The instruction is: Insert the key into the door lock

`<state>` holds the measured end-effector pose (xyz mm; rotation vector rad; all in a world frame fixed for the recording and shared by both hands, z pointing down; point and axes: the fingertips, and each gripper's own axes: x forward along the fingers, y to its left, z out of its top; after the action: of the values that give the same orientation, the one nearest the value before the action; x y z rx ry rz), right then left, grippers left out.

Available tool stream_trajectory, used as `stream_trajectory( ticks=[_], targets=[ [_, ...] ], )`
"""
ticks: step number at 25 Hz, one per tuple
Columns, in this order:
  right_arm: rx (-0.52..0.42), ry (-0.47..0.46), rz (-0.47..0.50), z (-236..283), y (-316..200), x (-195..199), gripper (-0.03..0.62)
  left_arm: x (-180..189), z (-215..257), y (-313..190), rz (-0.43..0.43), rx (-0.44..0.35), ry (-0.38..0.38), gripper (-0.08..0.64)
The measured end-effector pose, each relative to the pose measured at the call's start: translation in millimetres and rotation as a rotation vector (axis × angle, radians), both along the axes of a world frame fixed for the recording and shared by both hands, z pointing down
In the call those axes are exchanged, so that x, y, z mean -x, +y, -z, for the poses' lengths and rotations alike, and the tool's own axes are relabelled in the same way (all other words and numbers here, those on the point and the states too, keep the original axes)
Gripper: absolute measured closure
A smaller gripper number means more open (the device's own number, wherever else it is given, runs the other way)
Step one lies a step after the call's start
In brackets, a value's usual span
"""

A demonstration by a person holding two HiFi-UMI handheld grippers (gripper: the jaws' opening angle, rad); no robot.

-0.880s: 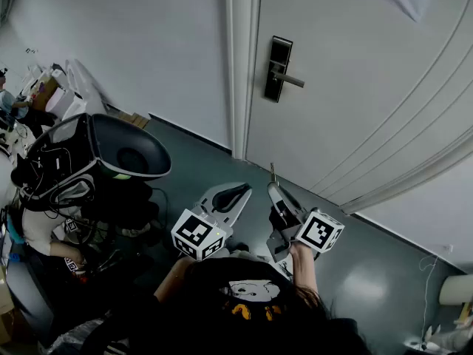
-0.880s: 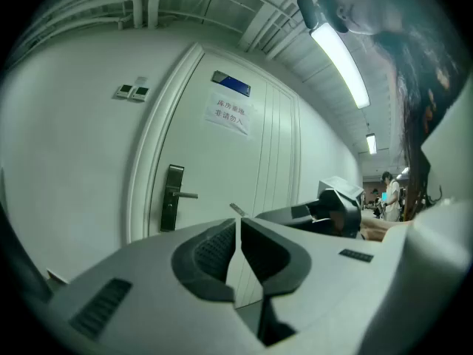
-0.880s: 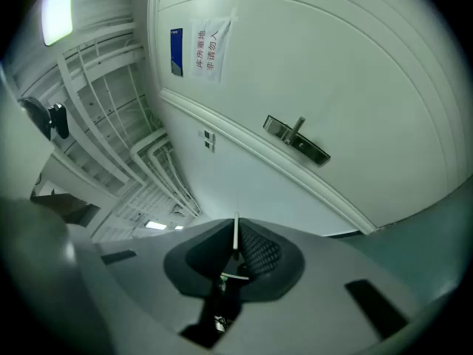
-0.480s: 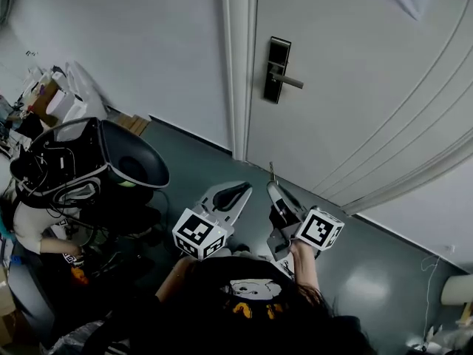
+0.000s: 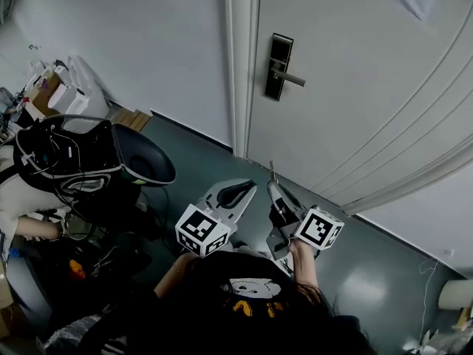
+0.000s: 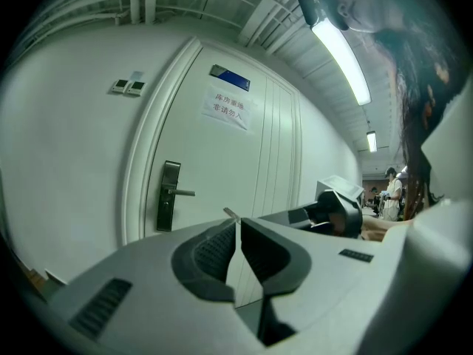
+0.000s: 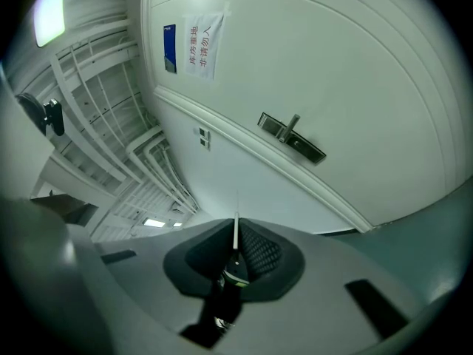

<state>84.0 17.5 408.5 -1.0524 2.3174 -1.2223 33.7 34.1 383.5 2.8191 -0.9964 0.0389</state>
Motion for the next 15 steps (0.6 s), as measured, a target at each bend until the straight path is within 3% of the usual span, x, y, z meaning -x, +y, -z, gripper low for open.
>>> stream_trajectory(
  ticks=[11, 15],
  targets=[
    [0.055, -0.05, -0.013, -21, -25, -15, 0.572, -7, -11, -21, 0.014, 0.036, -0.034, 0.534],
    [0.057, -0.058, -0.015, -22, -12, -10, 0.572, -2, -11, -14, 0.019, 0.043, -0.046, 0.534]
  ],
)
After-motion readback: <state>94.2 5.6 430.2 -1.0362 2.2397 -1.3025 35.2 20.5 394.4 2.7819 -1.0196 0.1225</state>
